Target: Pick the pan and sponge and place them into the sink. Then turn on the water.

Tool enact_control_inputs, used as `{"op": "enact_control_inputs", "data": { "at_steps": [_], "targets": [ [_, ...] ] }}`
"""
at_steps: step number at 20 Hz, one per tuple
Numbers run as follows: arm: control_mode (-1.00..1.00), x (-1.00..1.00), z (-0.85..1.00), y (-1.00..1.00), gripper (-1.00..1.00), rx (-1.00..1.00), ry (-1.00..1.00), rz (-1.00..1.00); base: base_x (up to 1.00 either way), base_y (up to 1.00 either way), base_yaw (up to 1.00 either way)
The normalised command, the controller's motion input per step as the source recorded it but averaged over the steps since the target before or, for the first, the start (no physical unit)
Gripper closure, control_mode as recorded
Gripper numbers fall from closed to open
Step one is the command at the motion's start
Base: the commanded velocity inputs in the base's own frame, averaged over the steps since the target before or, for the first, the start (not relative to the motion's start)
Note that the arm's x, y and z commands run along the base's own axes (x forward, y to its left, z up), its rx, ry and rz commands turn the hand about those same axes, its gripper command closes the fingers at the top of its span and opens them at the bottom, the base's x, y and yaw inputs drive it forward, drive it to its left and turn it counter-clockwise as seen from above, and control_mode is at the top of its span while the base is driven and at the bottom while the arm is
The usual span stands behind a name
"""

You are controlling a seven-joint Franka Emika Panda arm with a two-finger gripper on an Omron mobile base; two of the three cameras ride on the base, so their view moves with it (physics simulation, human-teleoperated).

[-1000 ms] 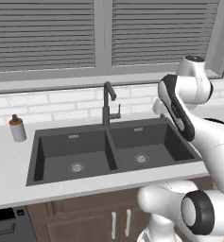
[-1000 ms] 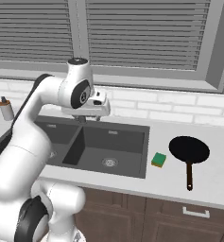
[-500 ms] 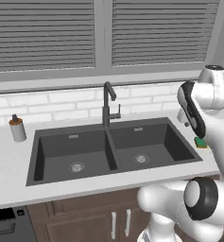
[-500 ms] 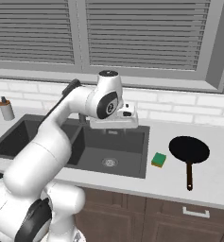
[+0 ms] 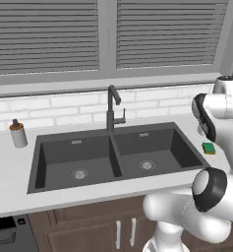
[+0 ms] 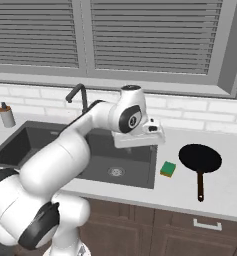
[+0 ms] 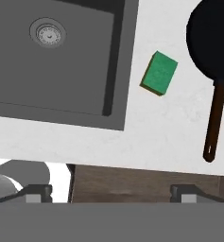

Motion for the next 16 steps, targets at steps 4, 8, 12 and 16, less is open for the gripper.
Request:
{"op": "enact_control_inputs", "data": {
  "at_steps": [4,8,12,16],
  "targets": [
    [-1.00,0.00,-0.35,-0.57,-1.00,-0.10,0.11,-0.03,0.00,0.00,0.00],
    [-1.00,0.02,-0.12,-0.63,-1.00,-0.02,0.17,-0.04,0.00,0.00,0.00],
    [-1.00,0.00,0.00,-0.61,-1.00,0.00,0.20,-0.05,0.00,0.00,0.00],
    [-1.00,0.00,0.00,-0.44,-1.00,0.00,0.10,-0.02,0.00,0.00,0.00]
  ]
}}
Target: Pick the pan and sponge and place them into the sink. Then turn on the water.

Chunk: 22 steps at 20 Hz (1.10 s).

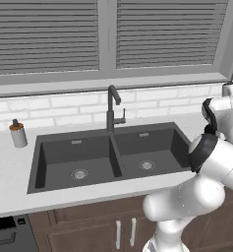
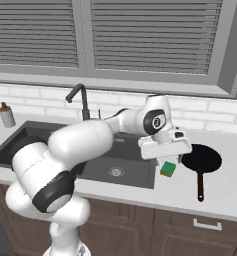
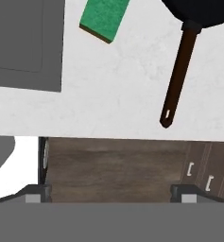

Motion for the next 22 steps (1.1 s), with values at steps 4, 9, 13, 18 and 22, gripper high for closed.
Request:
{"op": "enact_control_inputs", "data": {
  "at_steps": [4,9,13,18,22],
  "targets": [
    [-1.00,0.00,-0.03,-0.37,-1.00,0.00,0.00,0.00,0.00,0.00,0.00],
    [-1.00,0.00,-0.14,-0.34,-1.00,0.01,0.00,0.00,0.00,0.00,0.00],
    [-1.00,0.00,-0.12,-0.35,-1.00,0.03,-0.03,0.00,0.00,0.00,0.00],
    [-1.00,0.00,-0.18,-0.12,-1.00,0.05,-0.12,0.00,0.00,0.00,0.00],
    [-1.00,0.00,-0.19,-0.10,-1.00,0.06,-0.13,0.00,0.00,0.00,0.00]
  ]
}}
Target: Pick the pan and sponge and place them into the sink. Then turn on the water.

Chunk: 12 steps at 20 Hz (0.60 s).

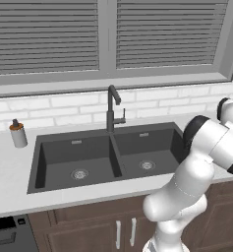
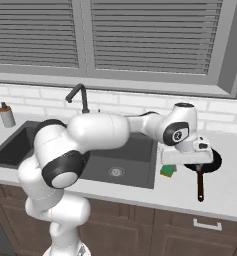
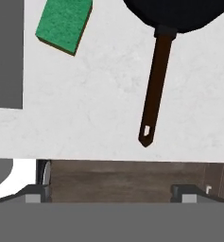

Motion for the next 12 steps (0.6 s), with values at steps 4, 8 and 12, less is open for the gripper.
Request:
{"op": "enact_control_inputs", "data": {
  "at_steps": [4,8,12],
  "targets": [
    [-1.00,0.00,-0.19,-0.01,-1.00,0.02,-0.10,0.00,0.00,0.00,0.00],
    [-1.00,0.00,-0.08,-0.06,-1.00,0.01,-0.01,0.00,0.00,0.00,0.00],
    [-1.00,0.00,-0.08,-0.14,-1.00,0.00,0.00,0.00,0.00,0.00,0.00]
  ]
}}
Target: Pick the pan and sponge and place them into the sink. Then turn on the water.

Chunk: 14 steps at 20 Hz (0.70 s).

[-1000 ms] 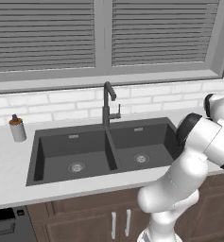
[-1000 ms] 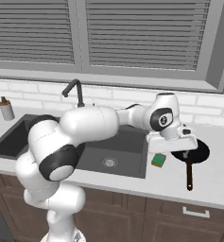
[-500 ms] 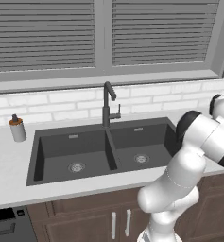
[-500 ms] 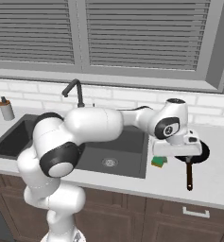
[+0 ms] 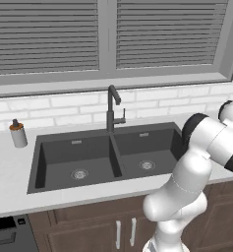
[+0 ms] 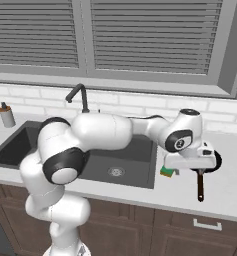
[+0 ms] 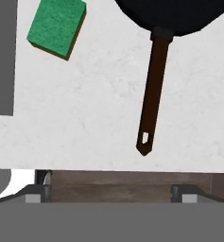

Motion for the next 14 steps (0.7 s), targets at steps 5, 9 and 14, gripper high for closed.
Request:
{"op": "enact_control_inputs", "data": {
  "at_steps": [5,9,14],
  "targets": [
    [-1.00,0.04,-0.24,-0.04,-1.00,0.00,0.00,0.00,0.00,0.00,0.00],
    [-1.00,0.07,-0.27,-0.05,-1.00,0.00,0.00,0.00,0.00,0.00,0.00],
    [-1.00,0.08,-0.19,-0.17,-1.00,0.02,0.00,0.00,0.00,0.00,0.00]
  ]
}}
